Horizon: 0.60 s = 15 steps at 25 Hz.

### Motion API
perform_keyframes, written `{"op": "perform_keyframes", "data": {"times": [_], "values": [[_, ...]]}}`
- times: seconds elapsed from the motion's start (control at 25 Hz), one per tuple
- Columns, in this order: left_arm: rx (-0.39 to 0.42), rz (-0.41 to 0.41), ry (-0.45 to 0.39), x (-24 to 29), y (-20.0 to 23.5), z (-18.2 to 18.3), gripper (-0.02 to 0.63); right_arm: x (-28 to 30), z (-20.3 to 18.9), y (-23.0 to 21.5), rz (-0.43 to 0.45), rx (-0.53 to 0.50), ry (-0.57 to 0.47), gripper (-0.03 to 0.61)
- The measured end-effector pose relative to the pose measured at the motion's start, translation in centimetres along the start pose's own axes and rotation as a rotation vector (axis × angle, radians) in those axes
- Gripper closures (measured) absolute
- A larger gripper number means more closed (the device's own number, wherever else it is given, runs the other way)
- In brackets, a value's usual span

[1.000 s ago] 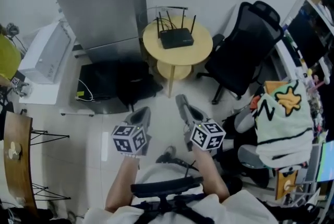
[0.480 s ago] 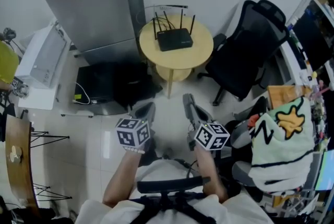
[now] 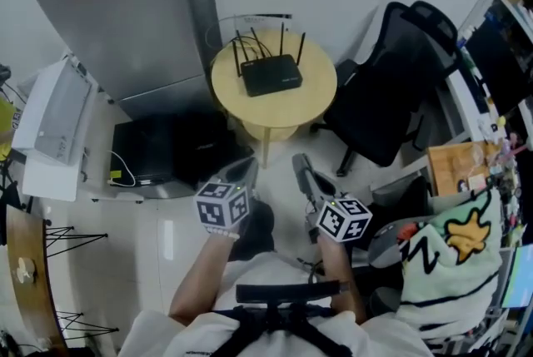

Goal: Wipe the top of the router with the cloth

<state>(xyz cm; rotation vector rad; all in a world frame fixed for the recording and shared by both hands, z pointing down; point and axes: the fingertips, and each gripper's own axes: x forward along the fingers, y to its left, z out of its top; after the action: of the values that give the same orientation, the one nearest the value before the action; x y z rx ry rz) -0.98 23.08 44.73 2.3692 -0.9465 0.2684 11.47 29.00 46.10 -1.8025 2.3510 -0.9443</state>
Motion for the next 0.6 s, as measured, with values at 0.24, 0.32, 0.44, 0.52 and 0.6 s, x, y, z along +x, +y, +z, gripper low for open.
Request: {"op": "perform_keyframes", "data": {"times": [0.24,0.32,0.44,0.52,0.6], "values": [[-0.014,-0.011,0.011,7.3,3.3,3.7,0.624,5.6,3.8,-5.2,-0.031,0.005,0.012,0.541],[-0.025,-0.01,0.027,9.8,4.8,4.9,0.624,7.8,5.3,-6.5,-0.042,0.008,0.02,0.541],[-0.038,-0.005,0.032,13.1,7.1,7.2,0.624,11.3,7.6,-8.3,-0.053,-0.005,0.033,0.541],[-0.048,0.005,0.027,15.2,8.8,8.6,0.624,13.8,8.9,-9.7,-0.062,-0.009,0.043,0.541],[-0.061,0.019,0.025,17.1,10.7,9.7,0.624,16.5,9.6,-10.9,-0.071,-0.017,0.068,0.54]]}}
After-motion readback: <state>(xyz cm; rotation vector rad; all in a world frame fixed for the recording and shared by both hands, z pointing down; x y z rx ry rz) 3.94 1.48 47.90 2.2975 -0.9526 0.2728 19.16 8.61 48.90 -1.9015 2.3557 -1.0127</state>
